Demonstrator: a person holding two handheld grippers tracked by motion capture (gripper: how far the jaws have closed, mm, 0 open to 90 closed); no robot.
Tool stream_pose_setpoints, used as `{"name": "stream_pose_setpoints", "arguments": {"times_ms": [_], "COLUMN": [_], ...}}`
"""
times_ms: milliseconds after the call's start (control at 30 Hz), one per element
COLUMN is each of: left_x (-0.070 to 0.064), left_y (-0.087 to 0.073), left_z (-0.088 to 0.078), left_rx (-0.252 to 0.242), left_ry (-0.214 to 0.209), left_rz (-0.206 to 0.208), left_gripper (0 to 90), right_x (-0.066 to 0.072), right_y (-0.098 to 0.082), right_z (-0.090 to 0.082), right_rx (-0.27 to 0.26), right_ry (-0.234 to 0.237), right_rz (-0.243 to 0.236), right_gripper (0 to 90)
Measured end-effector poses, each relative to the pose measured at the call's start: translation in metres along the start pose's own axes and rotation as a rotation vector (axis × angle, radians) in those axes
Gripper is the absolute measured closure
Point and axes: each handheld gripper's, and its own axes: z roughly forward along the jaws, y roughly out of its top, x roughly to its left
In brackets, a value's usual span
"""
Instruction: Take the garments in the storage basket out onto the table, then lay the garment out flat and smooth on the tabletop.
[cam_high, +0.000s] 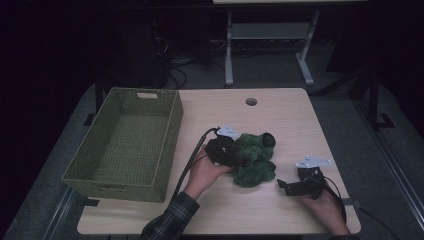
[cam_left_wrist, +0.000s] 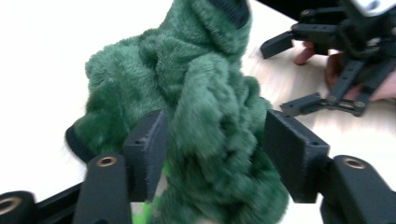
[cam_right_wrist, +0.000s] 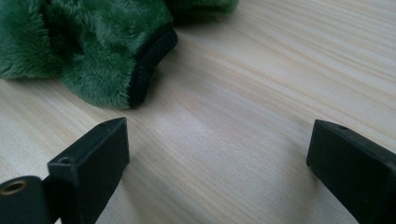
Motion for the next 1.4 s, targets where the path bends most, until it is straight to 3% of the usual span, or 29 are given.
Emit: {"name": "stream_pose_setpoints", "arguments": {"times_ms": [100, 267, 400, 633, 833, 900, 1133, 1400], "left_x": [-0.01, -0.022, -0.037, -0.053, -0.053, -0.049, -0.043, -0.039], "left_y": [-0.002, -0.008, -0.015, -0.022, -0.03, -0.033, -0.038, -0.041], "left_z": [-0.013, -0.016, -0.006, 0.013, 0.03, 0.038, 0.049, 0.062], "left_rx": [-0.031, -0.041, -0.028, -0.006, 0.021, 0.033, 0.044, 0.072], "left_ry": [-0.015, -0.032, -0.059, -0.069, -0.075, -0.044, -0.023, 0.002], "left_rz": [0.021, 0.024, 0.028, 0.041, 0.03, 0.033, 0.05, 0.059], "left_gripper": [40.2, 44.7, 48.9, 49.9, 45.8, 43.7, 38.6, 39.5], "right_x": [0.0, 0.0, 0.0, 0.0, 0.0, 0.0, 0.0, 0.0], "right_y": [0.0, 0.0, 0.0, 0.0, 0.0, 0.0, 0.0, 0.0], "right_z": [0.0, 0.0, 0.0, 0.0, 0.0, 0.0, 0.0, 0.0], "right_rx": [0.0, 0.0, 0.0, 0.0, 0.0, 0.001, 0.001, 0.001], "right_ry": [0.0, 0.001, 0.001, 0.001, 0.0, 0.0, 0.0, 0.001], "right_rz": [0.0, 0.001, 0.0, 0.001, 0.0, 0.0, 0.0, 0.0], "right_gripper": [5.4, 5.4, 5.4, 5.4, 5.4, 5.4, 5.4, 5.4]}}
